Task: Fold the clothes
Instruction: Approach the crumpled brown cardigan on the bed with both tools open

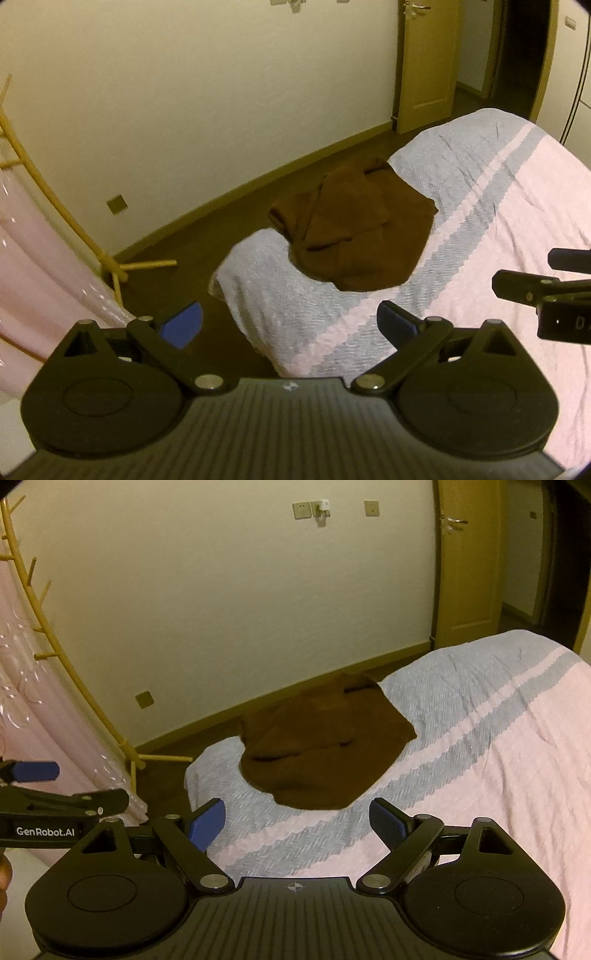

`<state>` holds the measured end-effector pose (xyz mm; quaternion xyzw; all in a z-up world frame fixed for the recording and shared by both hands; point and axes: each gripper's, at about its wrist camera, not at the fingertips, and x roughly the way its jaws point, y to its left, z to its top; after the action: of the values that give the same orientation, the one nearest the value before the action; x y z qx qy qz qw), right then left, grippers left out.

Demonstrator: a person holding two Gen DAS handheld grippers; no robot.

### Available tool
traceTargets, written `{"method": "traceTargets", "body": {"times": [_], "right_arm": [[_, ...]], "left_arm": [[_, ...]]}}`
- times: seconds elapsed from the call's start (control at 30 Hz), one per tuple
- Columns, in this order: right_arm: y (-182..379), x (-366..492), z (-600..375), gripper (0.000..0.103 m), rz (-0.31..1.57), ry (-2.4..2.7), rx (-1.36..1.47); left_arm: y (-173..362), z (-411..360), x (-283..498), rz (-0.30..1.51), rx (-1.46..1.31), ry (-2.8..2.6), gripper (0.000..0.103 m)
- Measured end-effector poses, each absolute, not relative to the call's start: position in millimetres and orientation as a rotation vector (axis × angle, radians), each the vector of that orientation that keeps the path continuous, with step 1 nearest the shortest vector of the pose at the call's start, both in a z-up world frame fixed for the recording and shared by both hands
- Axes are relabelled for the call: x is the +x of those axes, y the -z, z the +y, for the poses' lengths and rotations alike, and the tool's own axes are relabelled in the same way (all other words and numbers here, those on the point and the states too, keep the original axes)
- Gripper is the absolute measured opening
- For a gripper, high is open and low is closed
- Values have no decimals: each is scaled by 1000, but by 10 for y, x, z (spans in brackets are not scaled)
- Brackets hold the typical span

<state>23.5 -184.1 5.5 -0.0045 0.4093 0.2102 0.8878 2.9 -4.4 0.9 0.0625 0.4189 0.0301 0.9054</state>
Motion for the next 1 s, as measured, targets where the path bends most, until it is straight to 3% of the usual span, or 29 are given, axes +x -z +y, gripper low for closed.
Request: {"method": "traceTargets", "body": {"times": [1.0], "right_arm": [[180,462,-1874,88,853,-429,0]], "left_arm": [[152,-215,348,920,100,-53,100]]}}
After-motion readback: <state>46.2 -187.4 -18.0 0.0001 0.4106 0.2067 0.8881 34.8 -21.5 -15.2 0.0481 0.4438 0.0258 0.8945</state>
